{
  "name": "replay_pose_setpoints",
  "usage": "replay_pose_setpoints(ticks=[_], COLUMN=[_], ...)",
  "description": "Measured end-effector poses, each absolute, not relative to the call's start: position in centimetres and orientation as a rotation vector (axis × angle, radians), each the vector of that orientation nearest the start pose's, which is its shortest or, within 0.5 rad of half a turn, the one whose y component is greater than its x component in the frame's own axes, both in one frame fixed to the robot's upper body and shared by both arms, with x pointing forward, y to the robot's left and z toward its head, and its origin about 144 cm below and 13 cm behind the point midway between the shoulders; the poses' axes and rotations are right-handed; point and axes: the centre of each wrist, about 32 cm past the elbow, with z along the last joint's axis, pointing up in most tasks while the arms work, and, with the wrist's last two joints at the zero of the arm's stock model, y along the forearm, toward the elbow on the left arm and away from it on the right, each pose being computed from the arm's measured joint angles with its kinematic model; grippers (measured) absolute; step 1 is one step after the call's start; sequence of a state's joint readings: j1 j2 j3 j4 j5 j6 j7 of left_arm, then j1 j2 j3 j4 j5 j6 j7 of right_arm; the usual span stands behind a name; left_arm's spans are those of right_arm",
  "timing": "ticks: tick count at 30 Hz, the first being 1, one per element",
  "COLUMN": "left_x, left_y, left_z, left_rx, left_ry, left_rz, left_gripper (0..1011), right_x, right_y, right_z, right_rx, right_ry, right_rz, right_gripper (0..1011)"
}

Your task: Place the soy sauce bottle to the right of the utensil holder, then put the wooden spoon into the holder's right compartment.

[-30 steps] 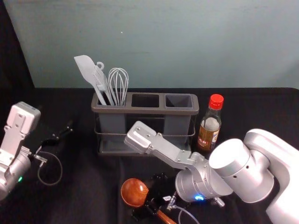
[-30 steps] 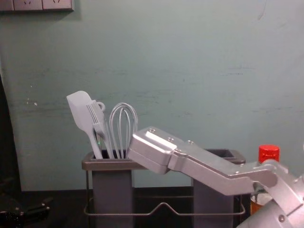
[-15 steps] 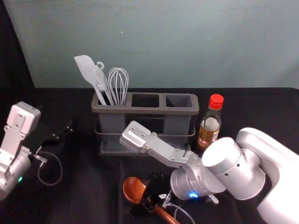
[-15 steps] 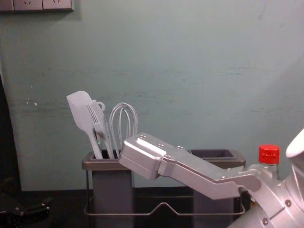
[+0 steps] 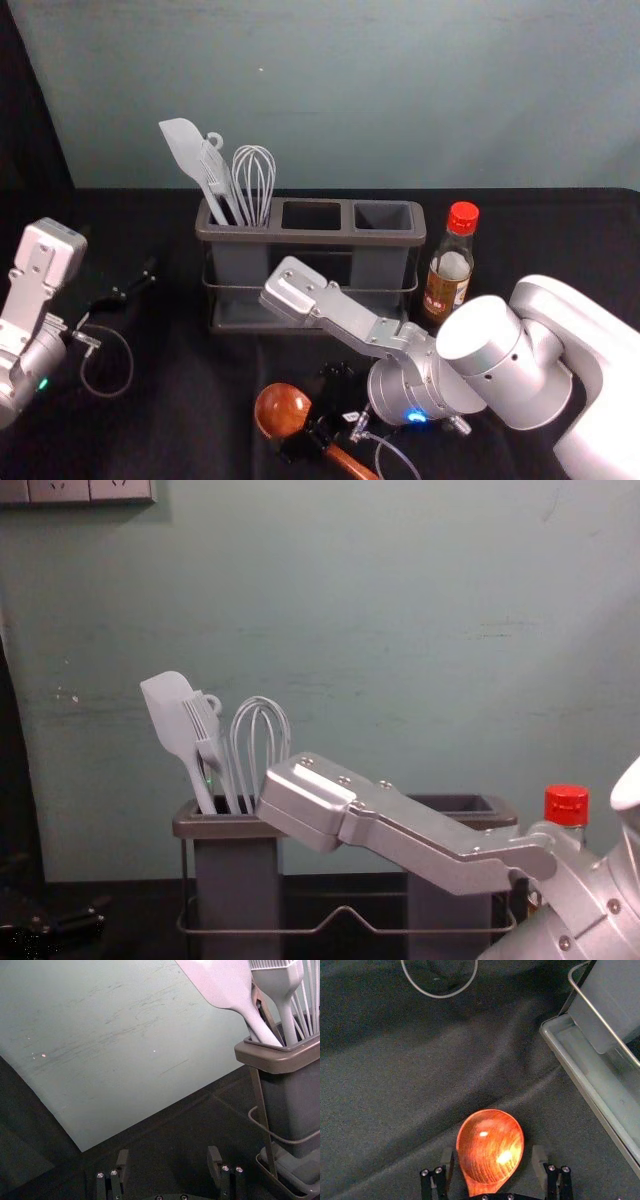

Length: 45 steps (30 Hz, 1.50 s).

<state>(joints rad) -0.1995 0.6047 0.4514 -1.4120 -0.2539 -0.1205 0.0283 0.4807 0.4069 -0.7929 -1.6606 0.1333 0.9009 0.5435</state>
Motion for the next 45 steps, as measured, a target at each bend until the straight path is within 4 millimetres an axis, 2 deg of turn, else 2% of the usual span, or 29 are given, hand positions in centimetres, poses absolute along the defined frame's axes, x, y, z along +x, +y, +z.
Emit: replay_pose_setpoints(ticks=[45], left_x=[48.9], left_y=[31.0], left_z=[114.0], left_rx=[0.304], left_ry=[-0.285], left_rz=[1.248], left_gripper=[1011], right_x=[49.9], right_y=[-10.9], right_z=[123.2], right_rx=[-0.879], right_ry=[0.106], right_rz=[-0.468], right_gripper=[1002])
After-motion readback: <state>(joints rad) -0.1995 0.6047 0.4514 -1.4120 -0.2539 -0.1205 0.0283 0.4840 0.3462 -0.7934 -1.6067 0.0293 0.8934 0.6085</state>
